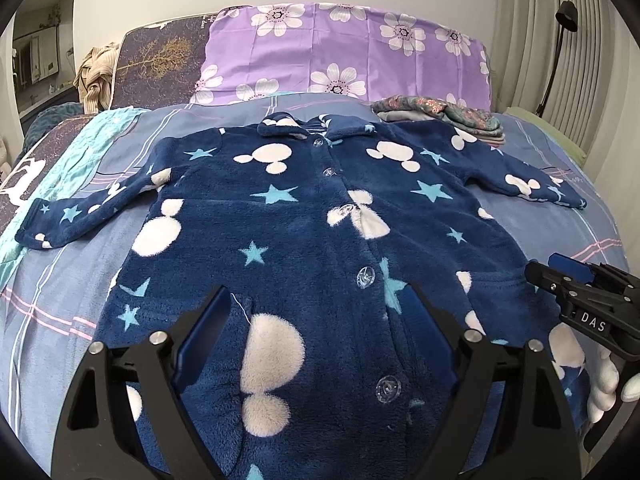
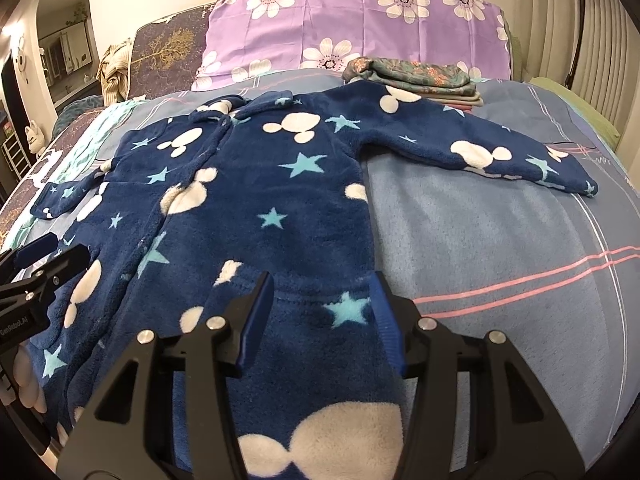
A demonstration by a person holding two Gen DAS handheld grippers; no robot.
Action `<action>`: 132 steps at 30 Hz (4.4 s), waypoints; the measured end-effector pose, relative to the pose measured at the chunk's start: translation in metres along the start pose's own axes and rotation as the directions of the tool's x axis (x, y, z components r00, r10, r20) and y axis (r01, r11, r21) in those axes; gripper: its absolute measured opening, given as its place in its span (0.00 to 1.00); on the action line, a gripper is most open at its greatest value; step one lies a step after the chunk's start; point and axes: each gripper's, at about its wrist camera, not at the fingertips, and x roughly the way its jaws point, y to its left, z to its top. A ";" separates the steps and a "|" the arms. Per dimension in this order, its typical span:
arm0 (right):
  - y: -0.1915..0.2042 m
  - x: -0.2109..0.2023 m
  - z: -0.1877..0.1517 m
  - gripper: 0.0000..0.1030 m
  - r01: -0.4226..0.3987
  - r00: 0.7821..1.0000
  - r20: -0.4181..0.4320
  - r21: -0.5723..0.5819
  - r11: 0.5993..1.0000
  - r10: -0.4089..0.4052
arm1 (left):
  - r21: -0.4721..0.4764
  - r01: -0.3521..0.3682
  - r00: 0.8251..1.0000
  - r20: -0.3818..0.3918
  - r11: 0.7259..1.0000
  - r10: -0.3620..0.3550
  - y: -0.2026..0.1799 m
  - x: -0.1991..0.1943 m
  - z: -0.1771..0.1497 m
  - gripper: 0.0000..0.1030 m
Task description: Fold small clothes
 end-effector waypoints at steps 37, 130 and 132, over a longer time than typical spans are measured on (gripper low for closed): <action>0.006 0.006 0.012 0.62 0.013 1.000 -0.028 -0.012 1.000 -0.014 | -0.545 -0.012 1.000 -0.002 0.839 0.013 0.222 0.025 0.023 0.52; -0.029 0.210 0.158 0.16 -0.153 0.951 -0.228 0.241 0.958 0.209 | -0.210 -0.284 0.953 -0.171 0.936 0.250 0.198 0.152 0.085 0.65; -0.034 0.203 0.155 0.16 -0.156 0.954 -0.211 0.260 0.953 0.214 | -0.211 -0.287 0.952 -0.167 0.934 0.255 0.197 0.152 0.084 0.65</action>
